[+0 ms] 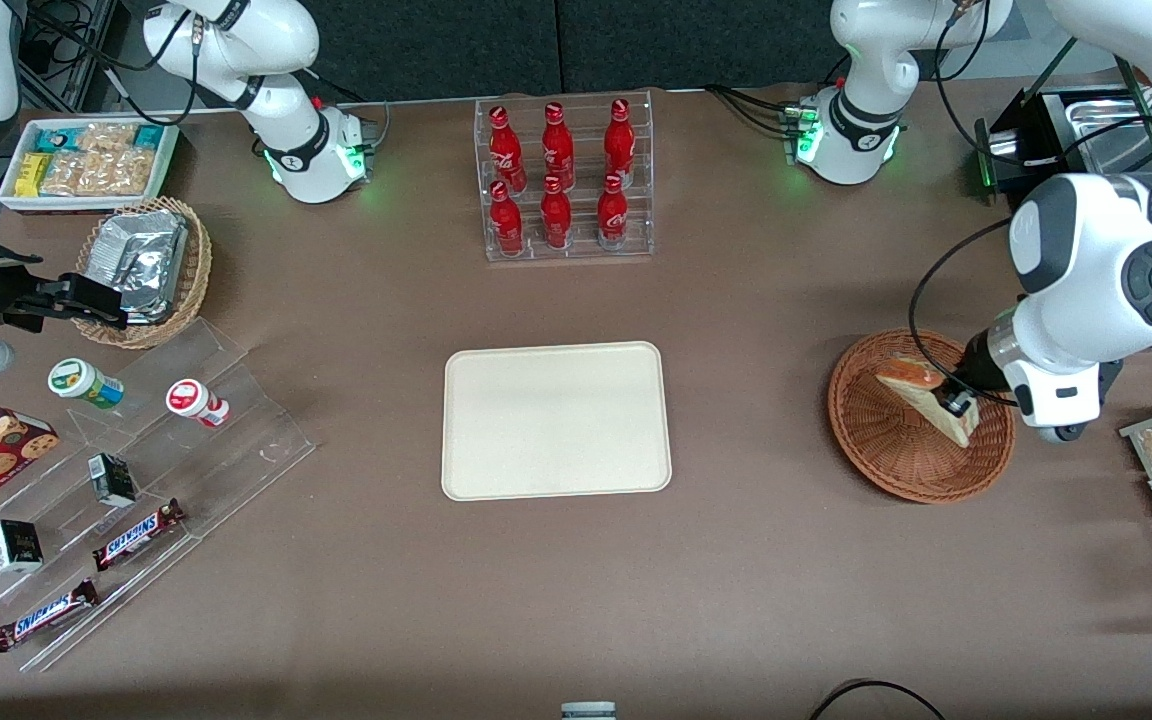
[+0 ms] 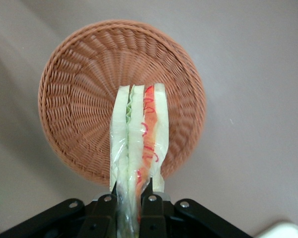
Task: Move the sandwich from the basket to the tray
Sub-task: 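Close the left gripper on the sandwich and lift it upright, then carry the held sandwich with the left gripper over the cream tray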
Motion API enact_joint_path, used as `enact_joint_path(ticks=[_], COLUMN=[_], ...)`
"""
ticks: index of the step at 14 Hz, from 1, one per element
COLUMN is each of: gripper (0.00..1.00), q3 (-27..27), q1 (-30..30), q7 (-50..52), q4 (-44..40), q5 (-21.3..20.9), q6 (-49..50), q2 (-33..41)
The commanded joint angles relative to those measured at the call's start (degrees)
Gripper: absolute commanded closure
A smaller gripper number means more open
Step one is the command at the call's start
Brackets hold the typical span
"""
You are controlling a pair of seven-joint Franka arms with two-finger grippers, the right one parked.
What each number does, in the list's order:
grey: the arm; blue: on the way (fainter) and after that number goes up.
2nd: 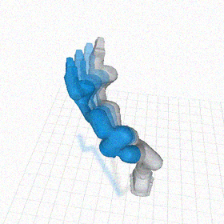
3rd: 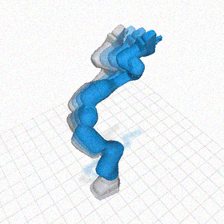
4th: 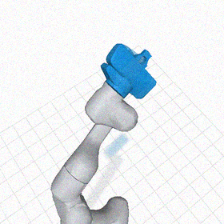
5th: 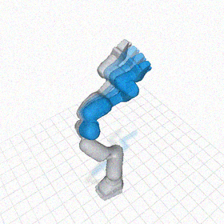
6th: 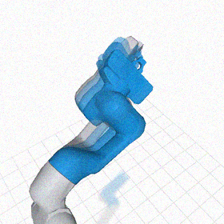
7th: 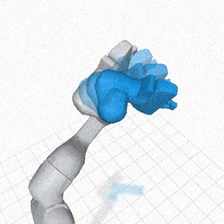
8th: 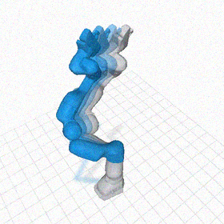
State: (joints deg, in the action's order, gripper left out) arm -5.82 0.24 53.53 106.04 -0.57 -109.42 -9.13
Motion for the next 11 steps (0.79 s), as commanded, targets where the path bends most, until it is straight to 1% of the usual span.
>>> enact_joint_path(ticks=[1,2,3,4,5,9,11], gripper=[1.0,1.0,1.0,1.0,1.0,1.0,1.0], q3=[-3.5,-5.1,-7.2,-8.6,-9.3,-9.5,-9.4], q1=[0.1,0.1,0.8,2.2,4.6,11.5,15.3], q7=[-3.3,-4.0,-4.0,-3.9,-3.5,-4.4,-4.5], q4=[-6.1,-7.8,-10.4,-12.3,-14.4,-19.8,-24.2], q5=[-0.8,-0.9,-2.6,-5.1,-6.7,-6.6,-6.6], q6=[5.3,5.9,8.1,10.1,11.1,10.8,10.7], q2=[-0.6,-1.1,-2.1,-3.5,-4.7,-9.0,-13.6])
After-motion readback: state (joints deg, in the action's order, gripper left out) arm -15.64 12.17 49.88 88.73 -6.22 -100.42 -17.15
